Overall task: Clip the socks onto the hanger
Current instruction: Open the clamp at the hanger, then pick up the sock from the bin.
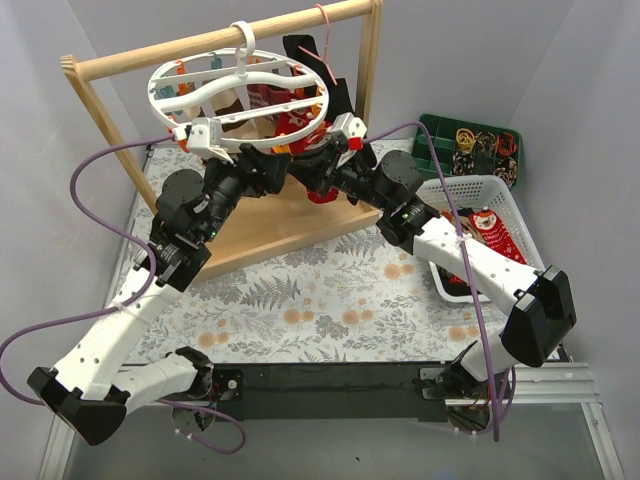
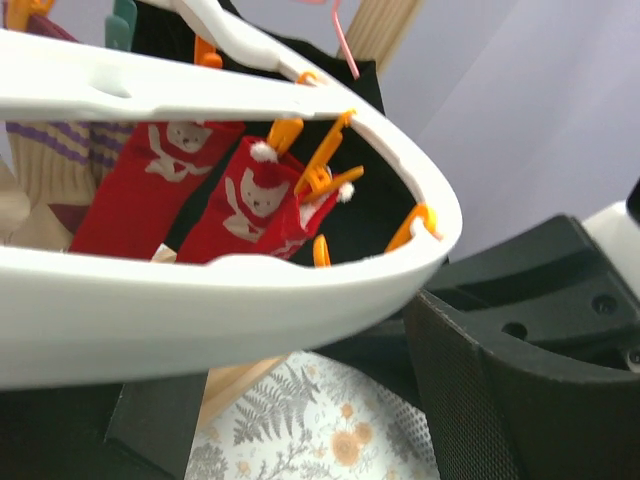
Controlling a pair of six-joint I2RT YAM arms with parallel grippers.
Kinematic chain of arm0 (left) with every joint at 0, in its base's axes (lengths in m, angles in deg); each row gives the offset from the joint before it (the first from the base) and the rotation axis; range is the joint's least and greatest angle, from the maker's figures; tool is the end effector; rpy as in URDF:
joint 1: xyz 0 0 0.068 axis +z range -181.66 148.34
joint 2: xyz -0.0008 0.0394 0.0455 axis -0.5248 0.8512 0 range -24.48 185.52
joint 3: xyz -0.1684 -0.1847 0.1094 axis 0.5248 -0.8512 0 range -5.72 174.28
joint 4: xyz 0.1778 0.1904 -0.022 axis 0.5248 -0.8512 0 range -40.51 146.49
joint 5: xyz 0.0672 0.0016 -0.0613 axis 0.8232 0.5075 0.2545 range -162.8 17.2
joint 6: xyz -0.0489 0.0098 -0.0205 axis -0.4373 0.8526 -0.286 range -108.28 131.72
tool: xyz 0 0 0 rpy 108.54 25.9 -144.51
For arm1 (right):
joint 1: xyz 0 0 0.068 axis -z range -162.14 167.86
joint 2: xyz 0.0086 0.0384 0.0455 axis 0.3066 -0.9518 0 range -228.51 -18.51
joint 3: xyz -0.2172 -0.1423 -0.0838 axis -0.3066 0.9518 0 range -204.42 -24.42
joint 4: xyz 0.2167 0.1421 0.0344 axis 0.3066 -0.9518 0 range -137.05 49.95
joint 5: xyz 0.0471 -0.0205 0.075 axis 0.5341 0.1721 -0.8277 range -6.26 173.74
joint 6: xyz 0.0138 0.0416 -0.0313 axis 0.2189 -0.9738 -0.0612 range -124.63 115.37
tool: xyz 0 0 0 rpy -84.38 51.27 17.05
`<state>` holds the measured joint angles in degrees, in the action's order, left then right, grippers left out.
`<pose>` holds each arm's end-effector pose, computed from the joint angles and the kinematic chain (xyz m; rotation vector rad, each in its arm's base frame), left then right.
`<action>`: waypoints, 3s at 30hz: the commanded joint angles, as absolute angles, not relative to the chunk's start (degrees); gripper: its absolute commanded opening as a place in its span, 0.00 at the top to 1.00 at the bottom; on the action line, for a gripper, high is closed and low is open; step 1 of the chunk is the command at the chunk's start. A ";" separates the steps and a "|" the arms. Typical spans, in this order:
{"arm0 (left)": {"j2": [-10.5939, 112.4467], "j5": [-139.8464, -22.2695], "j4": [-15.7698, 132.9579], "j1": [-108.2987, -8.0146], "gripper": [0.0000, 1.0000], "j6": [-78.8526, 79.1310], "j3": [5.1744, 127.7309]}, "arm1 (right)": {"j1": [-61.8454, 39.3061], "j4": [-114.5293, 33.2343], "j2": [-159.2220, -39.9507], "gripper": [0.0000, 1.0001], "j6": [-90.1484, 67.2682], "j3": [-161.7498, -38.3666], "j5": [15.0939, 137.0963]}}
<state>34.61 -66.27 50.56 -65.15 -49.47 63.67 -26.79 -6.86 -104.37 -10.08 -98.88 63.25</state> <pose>0.1889 -0.1202 0.4512 -0.4856 1.5526 -1.2258 0.2421 0.2565 0.4270 -0.7223 1.0498 0.9713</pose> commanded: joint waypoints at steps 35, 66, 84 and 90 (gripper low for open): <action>39.06 -68.49 55.17 -64.18 0.44 -47.87 68.37 | -26.97 -5.86 -104.64 0.99 -10.95 -99.75 61.94; 36.69 -66.12 58.34 -64.18 1.00 -39.88 60.91 | -16.96 -56.29 -82.41 0.23 -10.87 -89.64 85.21; 36.52 -65.06 53.77 -64.18 1.00 -40.40 61.17 | 19.70 -61.77 -93.11 0.34 -9.46 -88.32 96.04; 36.96 -64.89 52.63 -64.18 1.00 -41.63 61.87 | 23.04 -56.41 -102.52 0.41 -12.27 -89.99 96.48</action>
<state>37.54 -68.61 58.51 -64.83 -43.74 61.13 21.89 -62.09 -98.82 -10.08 -86.73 96.69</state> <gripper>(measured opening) 0.292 0.603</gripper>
